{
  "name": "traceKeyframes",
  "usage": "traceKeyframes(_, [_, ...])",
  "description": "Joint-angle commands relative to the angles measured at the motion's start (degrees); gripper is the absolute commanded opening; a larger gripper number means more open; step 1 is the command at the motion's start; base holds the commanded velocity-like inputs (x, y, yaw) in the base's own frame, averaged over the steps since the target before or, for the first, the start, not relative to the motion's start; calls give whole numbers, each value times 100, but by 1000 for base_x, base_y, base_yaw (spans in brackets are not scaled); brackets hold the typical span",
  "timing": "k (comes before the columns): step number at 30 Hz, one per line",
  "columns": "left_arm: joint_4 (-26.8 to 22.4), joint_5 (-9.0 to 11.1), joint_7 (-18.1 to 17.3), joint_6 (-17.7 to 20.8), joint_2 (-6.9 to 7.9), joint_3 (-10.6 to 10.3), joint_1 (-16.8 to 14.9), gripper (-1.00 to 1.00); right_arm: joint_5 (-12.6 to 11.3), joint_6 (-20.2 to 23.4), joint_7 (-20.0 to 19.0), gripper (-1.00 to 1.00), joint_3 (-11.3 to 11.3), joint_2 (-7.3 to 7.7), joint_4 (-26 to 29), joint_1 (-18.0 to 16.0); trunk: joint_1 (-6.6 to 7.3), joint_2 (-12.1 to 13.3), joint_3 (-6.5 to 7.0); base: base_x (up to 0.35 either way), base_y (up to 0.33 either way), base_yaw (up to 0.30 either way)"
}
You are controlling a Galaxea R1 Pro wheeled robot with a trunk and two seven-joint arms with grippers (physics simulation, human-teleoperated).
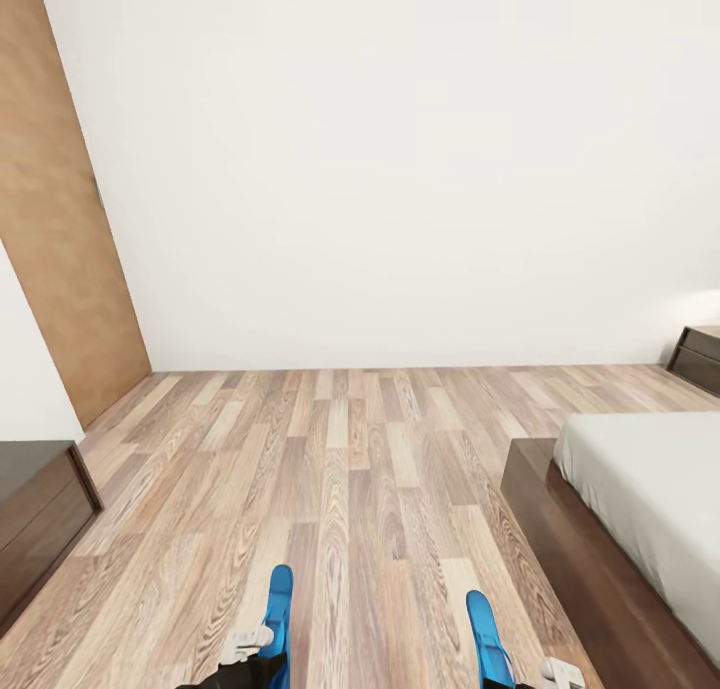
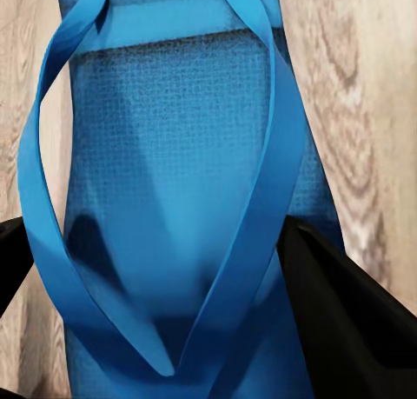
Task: In the bedroom, move the book from the bed onto either nightstand, and place the two sandals side by side next to the bed.
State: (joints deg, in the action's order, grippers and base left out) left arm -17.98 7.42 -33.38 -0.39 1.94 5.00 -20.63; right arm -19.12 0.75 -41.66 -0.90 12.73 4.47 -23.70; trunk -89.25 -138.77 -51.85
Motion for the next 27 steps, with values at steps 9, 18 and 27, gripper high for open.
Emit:
traceKeyframes(9, [21, 5, -28, -5, -9, 18, -3, -100, 3, 13, -18, -100, -1, 1, -7, -3, 200, 360, 156, 0, 0, 0])
traceKeyframes(18, [22, 5, -29, -5, -9, 18, -2, -100, 4, 13, -18, -100, -3, -2, -7, -3, 397, 721, 318, 0, 0, 0])
traceKeyframes(27, [22, 5, -35, -5, -9, 18, -3, -100, -8, 13, -24, -100, -4, -2, -7, -3, 529, 962, 426, 0, 0, 159])
